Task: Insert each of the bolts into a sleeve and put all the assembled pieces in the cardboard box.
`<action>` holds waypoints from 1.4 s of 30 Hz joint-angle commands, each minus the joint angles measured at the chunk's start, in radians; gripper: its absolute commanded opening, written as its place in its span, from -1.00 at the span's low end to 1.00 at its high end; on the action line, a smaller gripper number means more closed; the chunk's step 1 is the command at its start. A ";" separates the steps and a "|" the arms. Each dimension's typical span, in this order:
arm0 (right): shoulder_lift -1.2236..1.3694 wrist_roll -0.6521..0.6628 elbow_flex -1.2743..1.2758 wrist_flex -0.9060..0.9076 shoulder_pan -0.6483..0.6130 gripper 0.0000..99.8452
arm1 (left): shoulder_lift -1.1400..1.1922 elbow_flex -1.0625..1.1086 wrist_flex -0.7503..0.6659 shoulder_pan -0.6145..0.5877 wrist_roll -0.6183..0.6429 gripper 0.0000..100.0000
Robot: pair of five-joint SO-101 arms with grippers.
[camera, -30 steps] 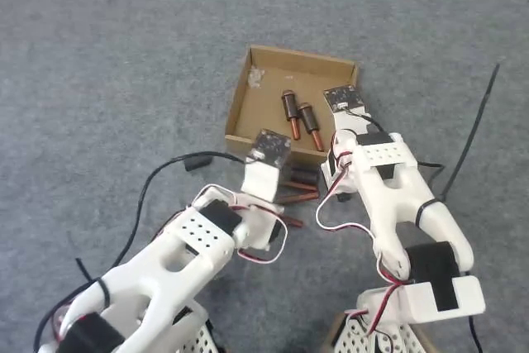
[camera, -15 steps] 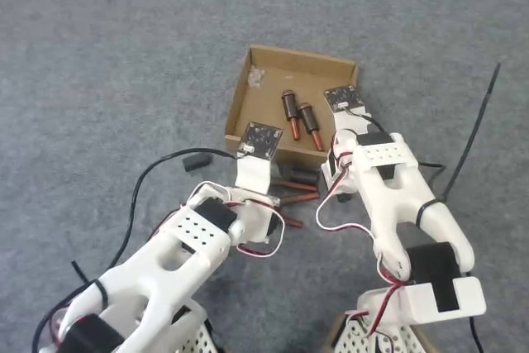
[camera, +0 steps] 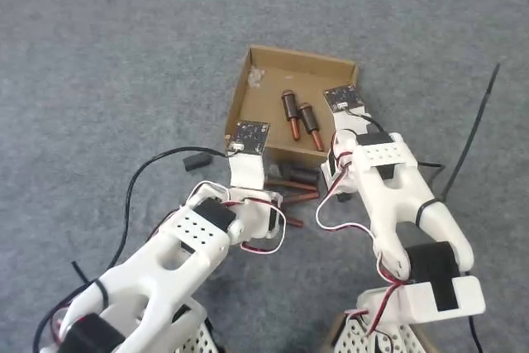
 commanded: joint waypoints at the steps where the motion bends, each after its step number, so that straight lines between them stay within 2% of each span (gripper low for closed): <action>1: 0.002 0.021 -0.034 0.007 -0.021 -0.99 | 0.006 -0.004 0.017 0.005 0.020 -0.52; 6: 0.002 0.023 -0.034 0.007 -0.021 -0.99 | 0.037 -0.001 0.061 0.040 0.018 -0.59; 11: 0.002 0.023 -0.034 0.007 -0.022 -0.99 | 0.166 -0.084 0.117 0.074 -0.009 -0.61; 19: 0.001 0.023 -0.034 0.007 -0.022 -0.99 | 0.413 -0.294 0.180 -0.043 0.011 -0.61; 24: 0.001 0.023 -0.034 0.007 -0.022 -0.99 | 0.376 -0.268 0.146 -0.049 0.011 -0.64; 30: 0.001 0.023 -0.034 0.007 -0.022 -0.99 | 0.276 -0.188 0.084 -0.048 0.006 -0.88; 33: 0.001 0.023 -0.034 0.007 -0.022 -0.99 | 0.279 -0.188 0.086 -0.051 0.006 -0.83; 39: 0.002 0.049 -0.034 0.007 -0.024 -0.99 | 0.292 -0.191 0.091 -0.052 0.043 -0.61; 42: 0.002 0.051 -0.034 0.007 -0.024 -0.99 | 0.290 -0.191 0.084 -0.052 0.046 -0.59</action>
